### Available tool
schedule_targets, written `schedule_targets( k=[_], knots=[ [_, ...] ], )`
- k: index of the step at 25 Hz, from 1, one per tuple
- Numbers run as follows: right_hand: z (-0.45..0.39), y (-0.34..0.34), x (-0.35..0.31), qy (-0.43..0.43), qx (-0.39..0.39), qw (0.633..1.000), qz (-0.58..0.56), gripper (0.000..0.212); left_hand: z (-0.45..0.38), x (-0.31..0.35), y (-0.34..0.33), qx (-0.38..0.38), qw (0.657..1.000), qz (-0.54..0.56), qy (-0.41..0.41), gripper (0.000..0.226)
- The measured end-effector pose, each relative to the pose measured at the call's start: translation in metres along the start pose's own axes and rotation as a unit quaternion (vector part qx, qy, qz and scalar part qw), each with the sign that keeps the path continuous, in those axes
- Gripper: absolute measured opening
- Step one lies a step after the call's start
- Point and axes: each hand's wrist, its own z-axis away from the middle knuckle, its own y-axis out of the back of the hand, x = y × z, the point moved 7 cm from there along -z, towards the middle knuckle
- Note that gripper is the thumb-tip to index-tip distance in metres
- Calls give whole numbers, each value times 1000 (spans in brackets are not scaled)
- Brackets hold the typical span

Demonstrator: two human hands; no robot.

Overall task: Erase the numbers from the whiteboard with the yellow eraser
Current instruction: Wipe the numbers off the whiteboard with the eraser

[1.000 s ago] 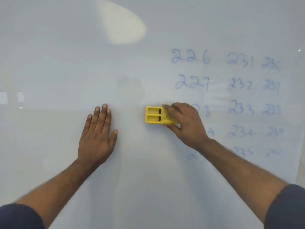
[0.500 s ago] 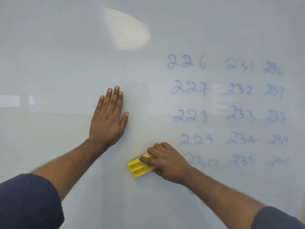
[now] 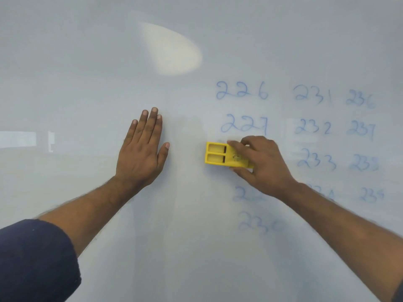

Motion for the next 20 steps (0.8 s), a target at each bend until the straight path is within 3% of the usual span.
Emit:
schedule_targets(
  k=[6, 13, 20],
  knots=[
    [-12, 33, 57, -60, 12, 996, 68, 60, -42, 31, -1, 18, 1000, 5, -11, 66],
    [23, 29, 65, -71, 23, 988, 134, 56, -68, 61, -15, 19, 999, 23, -24, 66],
    [-36, 48, 110, -179, 133, 969, 104, 63, -116, 68, -30, 46, 998, 41, -9, 66]
  ],
)
